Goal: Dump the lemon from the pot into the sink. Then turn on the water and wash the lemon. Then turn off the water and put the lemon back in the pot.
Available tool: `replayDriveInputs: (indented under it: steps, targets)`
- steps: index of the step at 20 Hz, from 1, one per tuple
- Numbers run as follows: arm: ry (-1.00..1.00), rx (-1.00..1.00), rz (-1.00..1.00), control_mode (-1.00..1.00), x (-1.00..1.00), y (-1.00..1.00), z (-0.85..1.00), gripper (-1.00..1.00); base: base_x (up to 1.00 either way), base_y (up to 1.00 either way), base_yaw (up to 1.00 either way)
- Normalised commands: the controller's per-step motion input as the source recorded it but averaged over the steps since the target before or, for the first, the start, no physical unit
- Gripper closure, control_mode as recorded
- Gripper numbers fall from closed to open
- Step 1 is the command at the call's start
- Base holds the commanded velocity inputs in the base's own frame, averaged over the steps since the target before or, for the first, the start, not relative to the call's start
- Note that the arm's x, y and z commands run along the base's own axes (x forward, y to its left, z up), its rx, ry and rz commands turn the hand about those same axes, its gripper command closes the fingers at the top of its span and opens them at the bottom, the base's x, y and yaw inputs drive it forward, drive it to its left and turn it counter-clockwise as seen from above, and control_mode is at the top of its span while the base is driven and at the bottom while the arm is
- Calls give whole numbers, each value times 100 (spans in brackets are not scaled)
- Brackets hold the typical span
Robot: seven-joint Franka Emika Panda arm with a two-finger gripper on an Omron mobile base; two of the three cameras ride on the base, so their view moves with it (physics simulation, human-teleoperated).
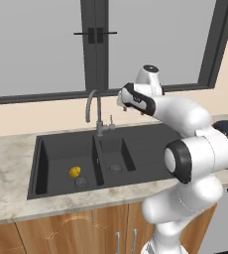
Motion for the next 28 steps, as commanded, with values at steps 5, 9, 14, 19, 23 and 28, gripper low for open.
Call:
replayDriveInputs:
  steps: [5,9,14,19,23,28]
  targets:
    - [-3,-2,14,-100,-95,31,0,-100,0,0,0]
    - [-3,-12,9,-100,-54,72,0,-100,0,0,0]
    - [0,-16,2,-100,-1,83,0,-100,0,0,0]
    - [6,-9,0,-100,27,85,0,-100,0,0,0]
    - [-1,-2,-2,-100,16,49,0,-100,0,0,0]
    - [0,0,-1,-100,0,49,-21,-100,0,0,0]
